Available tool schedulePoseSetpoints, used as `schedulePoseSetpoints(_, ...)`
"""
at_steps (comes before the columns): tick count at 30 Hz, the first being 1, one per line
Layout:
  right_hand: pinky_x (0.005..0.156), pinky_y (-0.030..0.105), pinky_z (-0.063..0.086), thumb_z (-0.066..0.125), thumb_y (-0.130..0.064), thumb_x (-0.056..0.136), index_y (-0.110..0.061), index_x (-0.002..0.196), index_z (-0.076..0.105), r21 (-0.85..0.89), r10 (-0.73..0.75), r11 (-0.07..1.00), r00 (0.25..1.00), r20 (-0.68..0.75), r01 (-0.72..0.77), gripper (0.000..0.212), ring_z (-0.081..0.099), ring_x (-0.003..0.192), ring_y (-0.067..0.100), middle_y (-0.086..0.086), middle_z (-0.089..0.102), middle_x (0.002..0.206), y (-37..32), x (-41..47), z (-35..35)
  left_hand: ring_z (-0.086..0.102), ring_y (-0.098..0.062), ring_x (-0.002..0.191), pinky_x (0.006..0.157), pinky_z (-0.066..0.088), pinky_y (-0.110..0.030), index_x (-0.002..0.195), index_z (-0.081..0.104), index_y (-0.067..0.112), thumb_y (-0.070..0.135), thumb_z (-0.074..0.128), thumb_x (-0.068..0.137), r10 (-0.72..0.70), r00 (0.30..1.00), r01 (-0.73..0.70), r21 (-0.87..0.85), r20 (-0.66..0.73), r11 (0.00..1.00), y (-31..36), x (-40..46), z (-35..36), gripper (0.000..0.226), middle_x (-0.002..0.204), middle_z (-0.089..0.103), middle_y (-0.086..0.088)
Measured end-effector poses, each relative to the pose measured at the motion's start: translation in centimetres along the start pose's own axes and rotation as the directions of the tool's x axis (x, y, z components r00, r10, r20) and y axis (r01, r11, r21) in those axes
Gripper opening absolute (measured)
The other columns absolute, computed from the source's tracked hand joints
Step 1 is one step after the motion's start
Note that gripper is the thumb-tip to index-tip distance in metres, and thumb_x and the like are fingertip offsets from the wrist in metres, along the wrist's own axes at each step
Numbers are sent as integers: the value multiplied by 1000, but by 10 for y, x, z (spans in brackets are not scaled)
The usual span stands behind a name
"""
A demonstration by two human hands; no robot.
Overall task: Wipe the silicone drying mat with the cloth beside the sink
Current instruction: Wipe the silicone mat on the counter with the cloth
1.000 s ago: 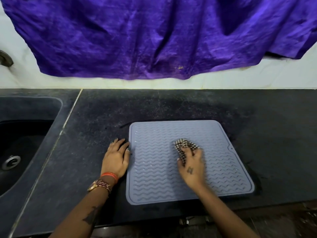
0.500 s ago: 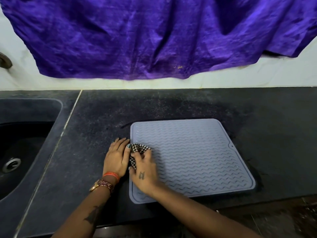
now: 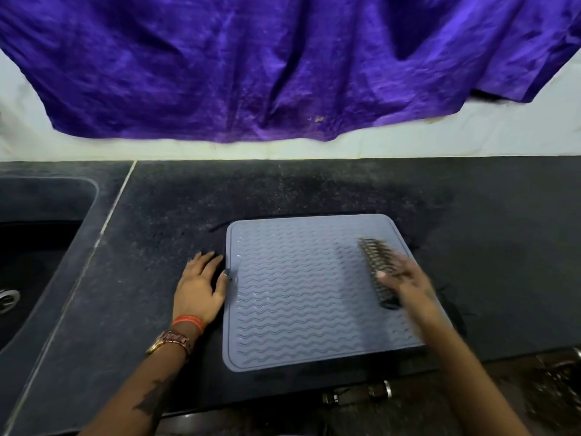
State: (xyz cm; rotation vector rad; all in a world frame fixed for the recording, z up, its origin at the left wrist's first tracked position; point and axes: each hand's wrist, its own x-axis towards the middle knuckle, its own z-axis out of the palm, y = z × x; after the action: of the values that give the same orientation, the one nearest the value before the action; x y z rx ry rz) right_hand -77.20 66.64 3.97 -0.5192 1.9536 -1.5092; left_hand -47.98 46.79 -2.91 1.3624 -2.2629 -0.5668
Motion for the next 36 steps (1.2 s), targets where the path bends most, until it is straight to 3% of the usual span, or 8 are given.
schedulePoseSetpoints(1,80,24,53,67,2,79,-13,130,50,-272,-98,960,988,-116,63,56,59,103,24,12,60,122,6,4,-26,30,-29,138,116,22,-44,126,56,10,31,48,92,-3,1000,3,14,1,1000,0,1,1,41,141,46,-11)
schedulePoseSetpoints(3,92,40,46,67,-5,79,-11,134,46,-686,-181,728,962,-206,-10,59,54,108,38,23,52,125,21,5,-61,29,-29,138,116,21,-44,124,58,9,21,54,91,-1,1000,1,35,-3,999,0,2,2,36,141,45,-11)
schedulePoseSetpoints(5,93,47,42,63,-11,83,-15,136,46,-772,-145,628,961,-237,-96,56,51,107,44,25,45,124,34,-1,-72,29,-30,138,117,19,-42,123,58,8,16,55,89,1,1000,-1,42,-10,999,1,2,3,35,141,46,-12)
schedulePoseSetpoints(14,93,42,42,63,-16,82,-15,136,46,-834,-183,551,975,-128,-6,57,50,110,43,24,39,132,28,-14,-24,31,-32,137,116,21,-45,123,59,7,20,54,89,10,1000,-9,52,-12,999,3,0,2,36,140,47,-13)
schedulePoseSetpoints(20,102,28,34,54,-28,88,-25,141,36,-824,-189,530,975,115,200,55,42,122,27,13,30,139,26,-44,50,29,-30,138,116,21,-44,124,58,9,18,56,88,2,1000,-2,61,-5,998,3,0,2,37,141,46,-12)
schedulePoseSetpoints(25,102,26,36,51,-29,88,-31,142,33,-737,-190,573,933,306,359,56,47,118,26,8,28,139,28,-65,112,30,-30,138,116,21,-44,125,58,10,18,56,88,-2,1000,1,60,5,998,2,1,1,38,141,46,-12)
schedulePoseSetpoints(32,102,30,39,50,-25,85,-30,141,31,-679,-233,520,850,472,519,58,46,112,28,10,27,133,28,-88,168,32,-32,136,116,21,-45,123,59,6,18,54,89,12,1000,-12,18,1,1000,-1,1,2,36,139,48,-15)
schedulePoseSetpoints(36,102,28,37,54,-22,85,-27,138,38,-571,-207,614,809,550,545,56,47,115,27,10,31,135,24,-96,191,32,-32,136,116,20,-45,120,61,7,12,53,91,-5,1000,5,-23,-16,1000,-3,2,3,31,139,48,-15)
